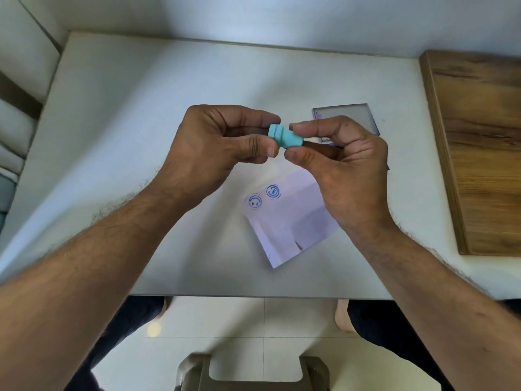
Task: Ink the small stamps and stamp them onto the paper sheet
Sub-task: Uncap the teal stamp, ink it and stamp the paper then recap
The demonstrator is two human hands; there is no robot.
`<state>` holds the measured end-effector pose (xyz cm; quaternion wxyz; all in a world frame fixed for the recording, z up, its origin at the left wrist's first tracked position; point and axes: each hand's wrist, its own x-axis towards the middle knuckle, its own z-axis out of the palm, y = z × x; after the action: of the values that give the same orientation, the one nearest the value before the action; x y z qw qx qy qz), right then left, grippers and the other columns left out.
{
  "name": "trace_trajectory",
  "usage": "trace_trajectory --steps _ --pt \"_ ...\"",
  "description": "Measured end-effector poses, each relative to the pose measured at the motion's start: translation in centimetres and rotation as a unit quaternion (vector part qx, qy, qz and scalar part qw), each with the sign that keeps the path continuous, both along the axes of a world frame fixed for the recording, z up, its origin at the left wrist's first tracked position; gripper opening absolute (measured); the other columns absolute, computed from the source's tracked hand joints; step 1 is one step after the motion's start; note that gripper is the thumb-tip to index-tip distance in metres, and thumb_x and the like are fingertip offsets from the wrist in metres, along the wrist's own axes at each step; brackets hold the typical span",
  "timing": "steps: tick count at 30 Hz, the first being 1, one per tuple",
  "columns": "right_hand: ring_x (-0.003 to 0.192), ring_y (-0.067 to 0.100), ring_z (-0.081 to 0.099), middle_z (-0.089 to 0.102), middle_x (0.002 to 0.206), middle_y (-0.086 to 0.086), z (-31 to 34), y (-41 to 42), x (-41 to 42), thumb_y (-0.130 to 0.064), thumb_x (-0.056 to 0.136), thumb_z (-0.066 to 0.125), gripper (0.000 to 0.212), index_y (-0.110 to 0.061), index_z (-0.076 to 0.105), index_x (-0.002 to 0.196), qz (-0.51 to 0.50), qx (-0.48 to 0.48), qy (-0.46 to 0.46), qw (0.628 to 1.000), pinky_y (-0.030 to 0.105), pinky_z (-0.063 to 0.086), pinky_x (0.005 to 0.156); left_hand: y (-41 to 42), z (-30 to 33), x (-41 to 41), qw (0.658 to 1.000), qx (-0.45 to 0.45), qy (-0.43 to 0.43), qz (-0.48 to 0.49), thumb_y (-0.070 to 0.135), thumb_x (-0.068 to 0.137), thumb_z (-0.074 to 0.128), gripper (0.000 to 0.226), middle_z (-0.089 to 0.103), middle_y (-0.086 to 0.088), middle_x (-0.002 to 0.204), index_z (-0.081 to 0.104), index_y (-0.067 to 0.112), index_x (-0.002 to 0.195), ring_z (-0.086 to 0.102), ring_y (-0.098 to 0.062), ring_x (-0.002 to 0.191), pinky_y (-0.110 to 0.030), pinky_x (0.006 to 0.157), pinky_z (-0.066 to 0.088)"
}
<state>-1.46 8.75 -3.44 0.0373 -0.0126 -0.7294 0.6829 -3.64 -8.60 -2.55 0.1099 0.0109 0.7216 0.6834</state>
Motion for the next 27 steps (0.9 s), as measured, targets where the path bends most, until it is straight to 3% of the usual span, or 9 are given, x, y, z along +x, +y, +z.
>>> trace_trajectory --steps 7,11,15,20,27 --pt "0.068 0.022 0.074 0.075 0.079 0.000 0.4 0.1 0.1 0.001 0.072 0.081 0.028 -0.007 0.073 0.099 -0.015 -0.002 -0.007 1.000 0.031 0.061 0.067 -0.2 0.1 0.0 1.000 0.017 0.010 -0.001 0.010 0.064 0.080 0.033 0.078 -0.002 0.084 0.073 0.011 0.096 0.074 -0.020 0.077 -0.028 0.073 0.059" --pt "0.066 0.022 0.075 0.075 0.071 -0.003 0.4 -0.2 0.0 -0.001 0.080 0.074 0.014 -0.008 0.073 0.091 -0.004 -0.055 -0.056 0.997 0.030 0.060 0.063 -0.3 0.0 0.0 0.999 0.018 0.031 0.000 0.009 0.061 0.080 0.034 0.078 0.003 0.080 0.072 0.011 0.095 0.074 -0.017 0.076 -0.026 0.073 0.058" --pt "0.064 0.025 0.074 0.074 0.070 0.006 0.4 -0.5 -0.2 -0.006 0.084 0.071 0.003 -0.006 0.071 0.087 0.003 -0.108 -0.117 0.987 0.029 0.059 0.060 -0.4 0.0 0.0 0.998 0.006 0.061 -0.008 0.006 0.062 0.081 0.035 0.077 0.004 0.082 0.071 0.011 0.096 0.074 -0.015 0.079 -0.026 0.077 0.057" --pt "0.064 0.022 0.074 0.073 0.069 0.012 0.8 -0.9 -0.2 -0.028 0.085 0.067 0.030 0.002 0.069 0.085 0.025 -0.177 -0.242 0.954 0.025 0.058 0.057 -0.7 0.3 0.1 0.991 -0.043 0.119 -0.030 0.004 0.068 0.083 0.037 0.074 -0.002 0.092 0.071 0.014 0.101 0.073 -0.019 0.087 -0.031 0.081 0.058" --pt "0.063 0.016 0.071 0.073 0.074 0.013 1.4 -1.7 -0.2 -0.027 0.092 0.063 0.029 0.001 0.069 0.090 0.020 -0.271 -0.297 0.915 0.021 0.058 0.058 -1.1 0.6 0.2 0.986 -0.080 0.141 -0.034 0.002 0.071 0.083 0.036 0.073 0.001 0.092 0.070 0.012 0.104 0.073 -0.014 0.088 -0.024 0.081 0.058"
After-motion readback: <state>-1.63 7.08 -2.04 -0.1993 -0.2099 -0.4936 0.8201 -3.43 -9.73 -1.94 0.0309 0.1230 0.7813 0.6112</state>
